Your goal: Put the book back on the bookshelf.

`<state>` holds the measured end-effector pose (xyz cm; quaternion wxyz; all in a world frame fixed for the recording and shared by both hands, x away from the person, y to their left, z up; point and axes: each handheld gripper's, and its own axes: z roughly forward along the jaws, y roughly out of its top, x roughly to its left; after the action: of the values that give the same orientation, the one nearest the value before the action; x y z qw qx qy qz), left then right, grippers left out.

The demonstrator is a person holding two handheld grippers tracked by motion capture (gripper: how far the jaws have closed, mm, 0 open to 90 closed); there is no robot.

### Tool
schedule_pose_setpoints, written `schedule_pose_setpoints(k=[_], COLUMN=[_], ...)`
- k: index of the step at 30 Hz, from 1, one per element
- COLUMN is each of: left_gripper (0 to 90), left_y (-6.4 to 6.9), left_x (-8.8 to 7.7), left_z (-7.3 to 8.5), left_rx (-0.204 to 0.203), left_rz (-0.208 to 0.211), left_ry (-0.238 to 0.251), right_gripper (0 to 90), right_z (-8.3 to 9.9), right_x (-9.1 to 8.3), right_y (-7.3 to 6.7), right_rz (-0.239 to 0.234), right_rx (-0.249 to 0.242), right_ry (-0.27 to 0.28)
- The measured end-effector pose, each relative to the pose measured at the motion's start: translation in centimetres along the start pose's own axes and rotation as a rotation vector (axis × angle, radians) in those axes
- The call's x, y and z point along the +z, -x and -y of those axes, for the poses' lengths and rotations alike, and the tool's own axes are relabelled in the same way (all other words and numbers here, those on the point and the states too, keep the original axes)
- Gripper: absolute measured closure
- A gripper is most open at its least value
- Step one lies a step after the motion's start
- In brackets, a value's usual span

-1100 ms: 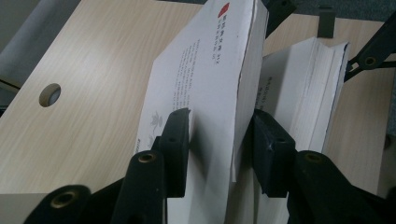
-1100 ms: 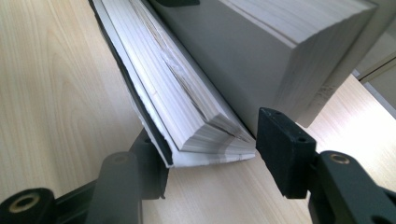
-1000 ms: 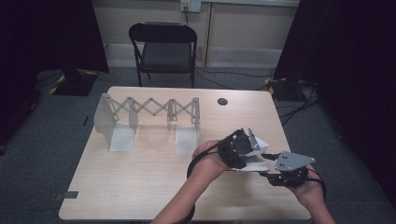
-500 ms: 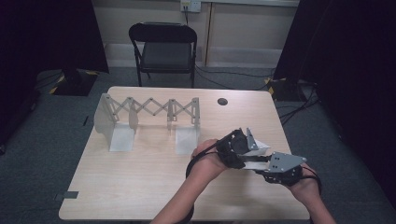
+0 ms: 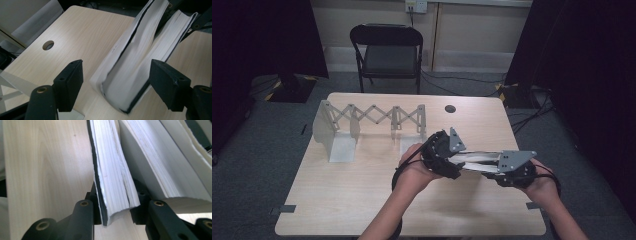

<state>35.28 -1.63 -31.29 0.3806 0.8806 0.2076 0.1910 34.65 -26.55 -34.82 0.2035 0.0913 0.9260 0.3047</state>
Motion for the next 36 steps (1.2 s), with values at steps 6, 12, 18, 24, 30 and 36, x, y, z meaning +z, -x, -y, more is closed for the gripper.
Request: schedule_pose_setpoints(k=[6, 12, 18, 24, 30, 36], left_gripper=[23.1, 20.0, 18.0, 14.9, 15.1, 14.8], left_y=[-0.6, -1.4, -1.5, -1.3, -0.8, -0.7], left_x=[-1.1, -1.2, -0.4, 1.1, 1.9, 2.1], left_z=[1.1, 3.1, 5.1, 7.9, 10.2, 12.1], left_rx=[-0.027, -0.083, -0.099, -0.133, -0.154, -0.182], left_rz=[0.017, 0.064, 0.105, 0.128, 0.137, 0.149], left_ry=[-0.013, -0.029, -0.039, -0.08, -0.108, -0.107], right_gripper=[69.4, 69.5, 69.7, 70.0, 70.9, 72.8], right_z=[-0.5, -0.8, -0.9, -0.9, -1.2, -1.3], right_x=[-0.3, -0.2, -0.2, -0.2, -0.2, -0.8], right_y=[1.2, 2.2, 2.6, 2.7, 2.7, 2.7], right_rz=[-0.047, -0.069, -0.077, -0.076, -0.075, -0.095], right_rx=[0.05, 0.096, 0.118, 0.137, 0.139, 0.155], right_ry=[-0.02, -0.029, -0.028, -0.024, -0.031, -0.023])
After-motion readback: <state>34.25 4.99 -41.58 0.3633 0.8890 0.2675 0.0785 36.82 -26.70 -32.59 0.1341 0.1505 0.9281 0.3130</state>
